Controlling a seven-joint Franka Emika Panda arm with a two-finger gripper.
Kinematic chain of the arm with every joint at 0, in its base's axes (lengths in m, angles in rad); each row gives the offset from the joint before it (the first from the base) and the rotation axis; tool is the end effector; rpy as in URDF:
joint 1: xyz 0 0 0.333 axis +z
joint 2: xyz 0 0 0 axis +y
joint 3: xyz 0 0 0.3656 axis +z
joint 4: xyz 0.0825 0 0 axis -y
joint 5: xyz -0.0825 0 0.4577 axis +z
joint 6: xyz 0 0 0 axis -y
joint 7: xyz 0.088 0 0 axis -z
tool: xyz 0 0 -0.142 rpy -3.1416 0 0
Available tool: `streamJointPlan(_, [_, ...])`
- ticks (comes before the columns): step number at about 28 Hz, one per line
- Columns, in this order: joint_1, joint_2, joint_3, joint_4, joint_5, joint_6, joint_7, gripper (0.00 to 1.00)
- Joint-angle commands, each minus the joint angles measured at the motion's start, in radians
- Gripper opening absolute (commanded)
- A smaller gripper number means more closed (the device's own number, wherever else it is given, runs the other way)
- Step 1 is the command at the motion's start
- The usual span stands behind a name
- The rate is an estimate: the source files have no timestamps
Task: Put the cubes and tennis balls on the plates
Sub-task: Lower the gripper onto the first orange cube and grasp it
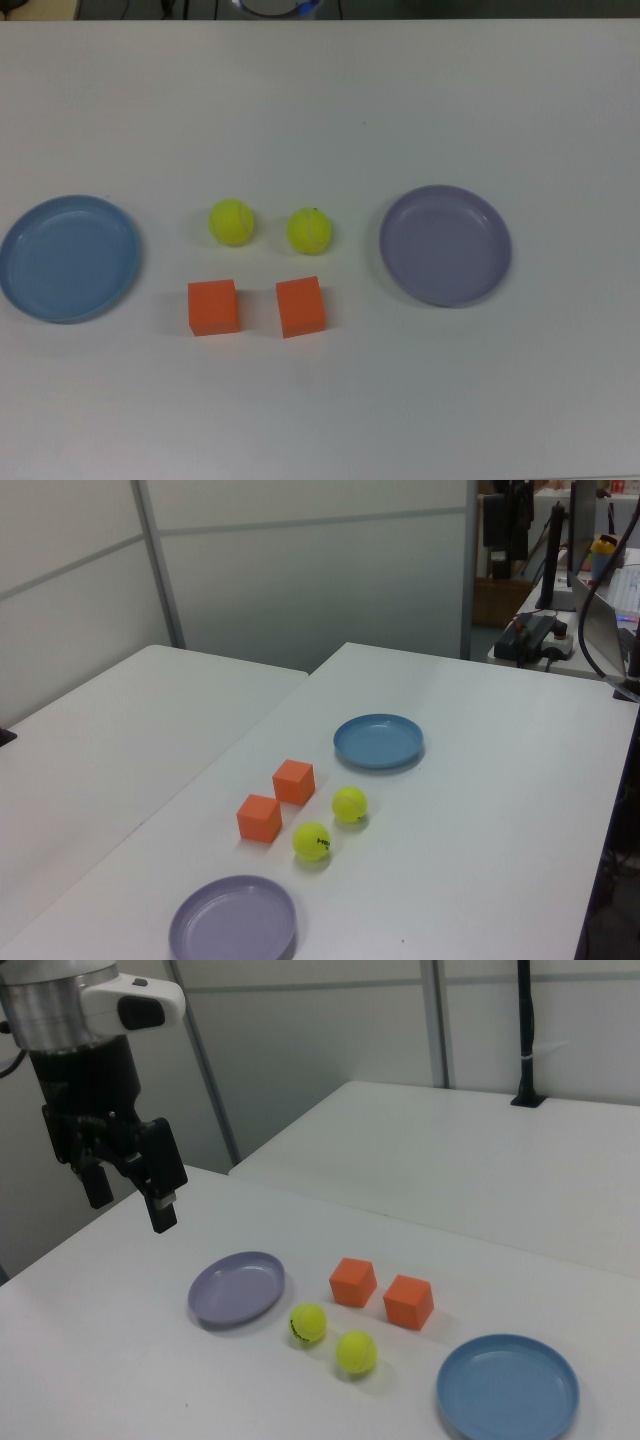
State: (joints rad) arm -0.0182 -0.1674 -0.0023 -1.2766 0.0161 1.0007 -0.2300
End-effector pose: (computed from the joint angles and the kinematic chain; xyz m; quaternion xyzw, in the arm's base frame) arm 0.4655 -0.0070 0.8343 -0.9926 -0.1084 0.0529 0.0139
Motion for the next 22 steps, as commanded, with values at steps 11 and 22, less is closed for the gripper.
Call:
streamJointPlan(11, [0.012,0.204,0.085,-0.021,0.007,0.301,0.061,1.00])
streamJointPlan(22, [0.046,0.445,0.091,-0.030,-0.001,0.659,0.083,1.00])
